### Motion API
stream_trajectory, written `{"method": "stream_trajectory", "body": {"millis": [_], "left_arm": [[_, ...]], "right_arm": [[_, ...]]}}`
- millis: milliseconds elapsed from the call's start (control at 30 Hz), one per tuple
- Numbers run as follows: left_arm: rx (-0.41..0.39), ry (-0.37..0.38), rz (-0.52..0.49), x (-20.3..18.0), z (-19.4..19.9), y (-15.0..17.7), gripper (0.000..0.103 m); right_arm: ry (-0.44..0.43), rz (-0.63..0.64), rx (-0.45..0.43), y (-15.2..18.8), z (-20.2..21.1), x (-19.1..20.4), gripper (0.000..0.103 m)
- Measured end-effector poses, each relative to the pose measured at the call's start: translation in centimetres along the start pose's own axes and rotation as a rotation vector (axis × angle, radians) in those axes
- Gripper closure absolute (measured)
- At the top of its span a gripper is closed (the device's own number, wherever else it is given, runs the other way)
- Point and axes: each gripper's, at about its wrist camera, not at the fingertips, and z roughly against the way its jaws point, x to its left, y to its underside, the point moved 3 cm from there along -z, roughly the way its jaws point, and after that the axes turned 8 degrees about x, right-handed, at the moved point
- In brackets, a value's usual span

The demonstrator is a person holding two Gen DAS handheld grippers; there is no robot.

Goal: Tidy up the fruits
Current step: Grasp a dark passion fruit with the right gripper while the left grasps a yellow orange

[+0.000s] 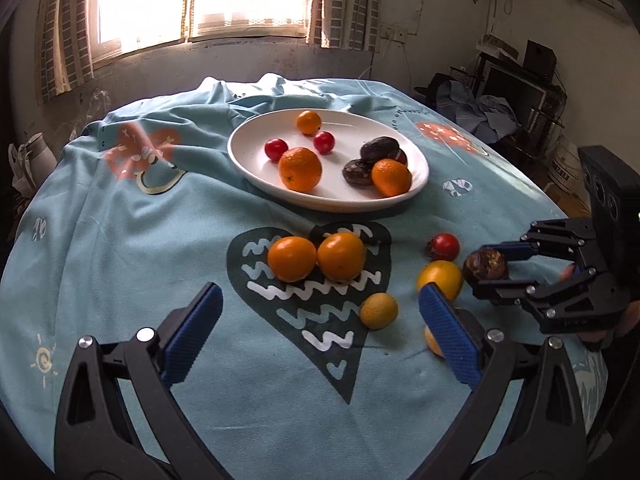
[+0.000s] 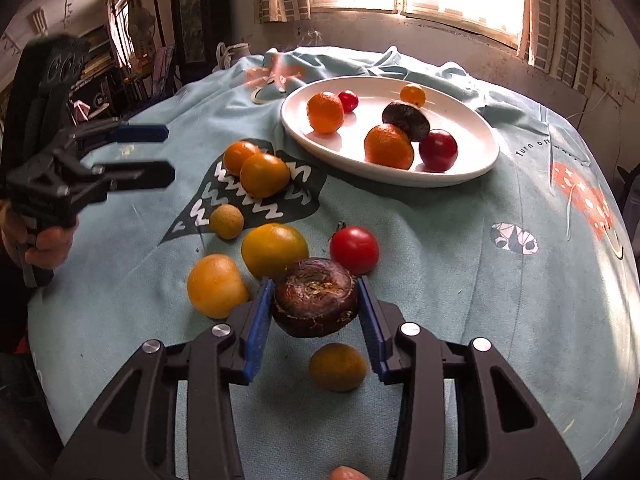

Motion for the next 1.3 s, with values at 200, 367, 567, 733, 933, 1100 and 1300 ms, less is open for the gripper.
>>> {"method": "stream_trajectory", "body": {"millis": [200,367,567,733,933,1100,1300], "left_arm": [[0.045,0.116,-0.175,-5.0,-0.6,1.4,0.026],[0.096,0.163,-0.218,-7.3,-1.8,2.0,0.037],[0.140,0.135,-0.226,-8.4,-3.3,2.1,0.037],[0.162,0.113,-0.231,-8.9,-4.3,2.0,0.037],[0.201,0.105,-0.206,-8.8,-5.3,2.0,0.057],[0.209,0.107,-0.179,-8.2,-5.5,2.0,0.063],[0.155,0.125,-0.135,-7.3,-3.8,1.3,0.063]], "right_arm": [[-0.048,-0.159,-0.064,-0.6,1.5,-2.7,0.061],[-0.036,-0.187,-0.069,-0.6,1.7,-3.2,0.061],[-0.023,-0.188,-0.079,-0.4,2.0,-3.1,0.061],[-0.032,-0.187,-0.085,-0.6,2.3,-3.0,0.061],[-0.024,-0.182,-0.097,-0.6,2.6,-2.8,0.061],[-0.026,-0.184,-0.096,-0.5,2.6,-2.8,0.061],[-0.059,-0.179,-0.113,-0.6,2.6,-2.5,0.061]]}}
